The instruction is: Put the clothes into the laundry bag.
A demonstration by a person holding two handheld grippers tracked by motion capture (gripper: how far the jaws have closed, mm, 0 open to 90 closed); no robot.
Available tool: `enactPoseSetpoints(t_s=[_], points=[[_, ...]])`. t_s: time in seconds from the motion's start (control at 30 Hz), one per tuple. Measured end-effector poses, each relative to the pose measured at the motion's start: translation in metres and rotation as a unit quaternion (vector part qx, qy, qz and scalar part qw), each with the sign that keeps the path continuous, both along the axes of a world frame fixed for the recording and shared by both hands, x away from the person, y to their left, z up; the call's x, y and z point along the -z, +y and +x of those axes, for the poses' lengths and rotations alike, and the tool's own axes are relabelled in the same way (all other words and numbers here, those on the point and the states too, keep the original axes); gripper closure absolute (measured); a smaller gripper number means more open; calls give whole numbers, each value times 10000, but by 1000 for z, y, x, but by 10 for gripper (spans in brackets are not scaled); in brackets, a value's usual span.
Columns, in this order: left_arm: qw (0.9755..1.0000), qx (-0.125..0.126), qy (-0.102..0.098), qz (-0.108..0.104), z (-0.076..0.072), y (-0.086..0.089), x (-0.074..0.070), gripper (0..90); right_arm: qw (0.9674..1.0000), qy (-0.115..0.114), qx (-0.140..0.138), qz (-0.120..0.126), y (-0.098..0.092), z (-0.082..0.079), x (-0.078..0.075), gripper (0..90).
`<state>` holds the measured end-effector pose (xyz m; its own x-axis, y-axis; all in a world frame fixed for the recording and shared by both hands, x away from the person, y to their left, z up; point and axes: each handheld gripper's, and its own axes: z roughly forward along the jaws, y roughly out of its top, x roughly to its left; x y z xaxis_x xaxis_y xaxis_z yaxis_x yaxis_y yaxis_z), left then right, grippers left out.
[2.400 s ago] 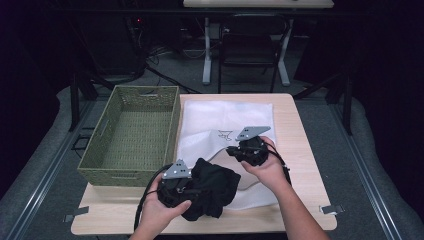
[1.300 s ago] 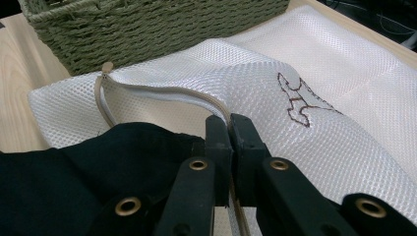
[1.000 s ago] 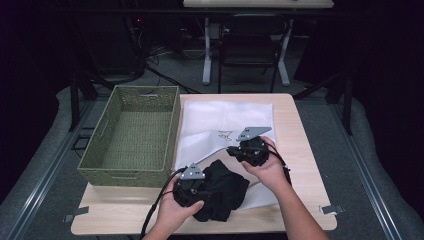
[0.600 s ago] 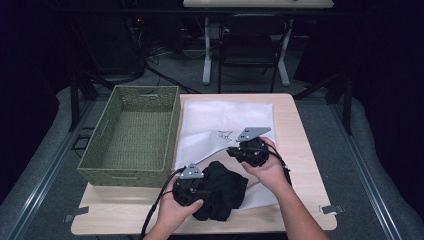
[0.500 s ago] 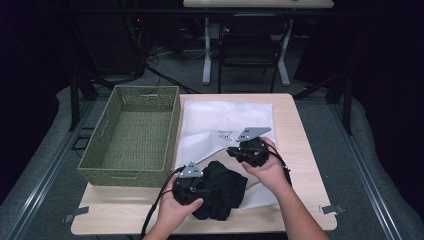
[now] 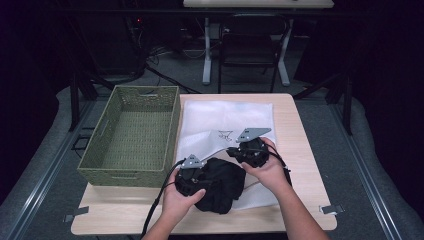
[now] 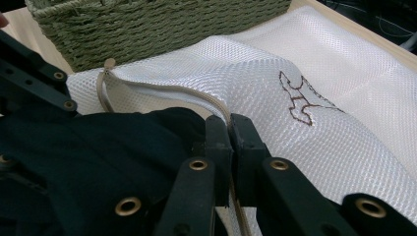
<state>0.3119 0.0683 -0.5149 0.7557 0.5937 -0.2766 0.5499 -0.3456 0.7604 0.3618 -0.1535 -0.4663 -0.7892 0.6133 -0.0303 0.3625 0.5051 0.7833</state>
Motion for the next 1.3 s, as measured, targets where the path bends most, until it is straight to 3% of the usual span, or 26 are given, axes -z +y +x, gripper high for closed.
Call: enactPoseSetpoints(t_s=[0.4, 0.87, 1.3], points=[[9994, -330, -5, -64, 10, -3, 2, 689, 10000, -7, -14, 6, 0, -1, 0, 875], [9980, -565, -220, 172, 17, -13, 4, 684, 10000, -11, -23, 23, 0, -1, -1, 874], [9965, -804, -241, 51, 24, -19, 9, 686, 10000, -17, -22, 43, 0, -2, -1, 874]])
